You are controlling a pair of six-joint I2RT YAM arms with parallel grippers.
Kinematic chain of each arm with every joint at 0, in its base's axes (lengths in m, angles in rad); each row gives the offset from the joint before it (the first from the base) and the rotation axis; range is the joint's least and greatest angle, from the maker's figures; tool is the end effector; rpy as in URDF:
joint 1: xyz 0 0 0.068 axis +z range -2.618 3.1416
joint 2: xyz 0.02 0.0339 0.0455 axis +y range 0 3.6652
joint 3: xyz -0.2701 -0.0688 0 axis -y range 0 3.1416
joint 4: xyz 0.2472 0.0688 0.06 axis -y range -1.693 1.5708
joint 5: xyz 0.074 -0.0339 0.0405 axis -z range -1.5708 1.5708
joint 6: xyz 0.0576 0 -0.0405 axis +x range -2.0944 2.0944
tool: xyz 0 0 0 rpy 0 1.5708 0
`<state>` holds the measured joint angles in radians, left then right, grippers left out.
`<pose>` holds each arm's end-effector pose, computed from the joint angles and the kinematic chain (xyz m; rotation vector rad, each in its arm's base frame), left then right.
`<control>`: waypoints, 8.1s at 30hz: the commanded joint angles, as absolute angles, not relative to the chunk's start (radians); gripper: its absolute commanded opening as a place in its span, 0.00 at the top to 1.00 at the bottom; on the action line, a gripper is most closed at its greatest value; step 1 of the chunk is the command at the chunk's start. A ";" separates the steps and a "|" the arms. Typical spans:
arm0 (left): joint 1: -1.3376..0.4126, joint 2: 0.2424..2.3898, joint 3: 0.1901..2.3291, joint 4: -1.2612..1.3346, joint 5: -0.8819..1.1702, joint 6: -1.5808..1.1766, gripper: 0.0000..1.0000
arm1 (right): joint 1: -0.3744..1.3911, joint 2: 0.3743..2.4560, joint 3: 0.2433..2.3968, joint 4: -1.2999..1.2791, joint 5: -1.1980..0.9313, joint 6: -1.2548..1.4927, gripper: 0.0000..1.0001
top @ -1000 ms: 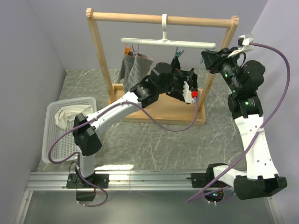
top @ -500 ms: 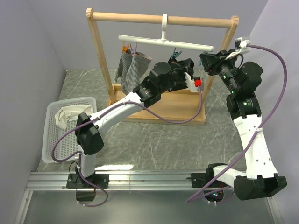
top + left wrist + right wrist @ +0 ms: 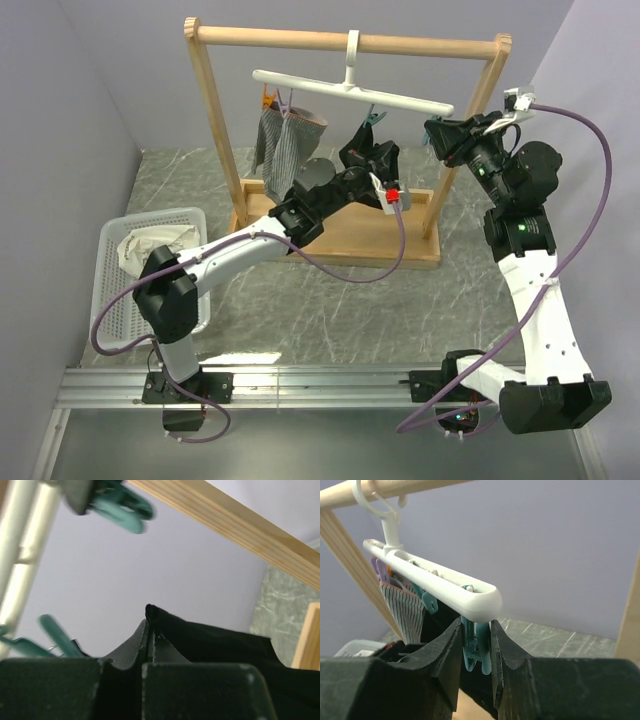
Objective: Clip the underwear to the hanger
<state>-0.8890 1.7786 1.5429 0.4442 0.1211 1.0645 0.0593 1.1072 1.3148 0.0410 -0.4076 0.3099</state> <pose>0.2835 -0.3603 0.4056 1.1842 0.6771 0.0649 0.2499 0.0377 0.4960 -0.1831 1.3540 0.5799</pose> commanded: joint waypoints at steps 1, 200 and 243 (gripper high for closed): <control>-0.879 1.709 1.512 0.666 0.196 1.008 1.00 | 0.045 1.060 1.296 0.107 -0.488 0.333 1.00; -0.919 1.881 1.967 0.252 0.081 0.465 0.99 | 0.091 1.095 1.031 0.528 -0.245 0.499 0.99; -0.902 1.901 2.005 0.249 0.098 0.466 1.00 | 0.048 1.078 1.089 0.506 -0.331 0.566 0.36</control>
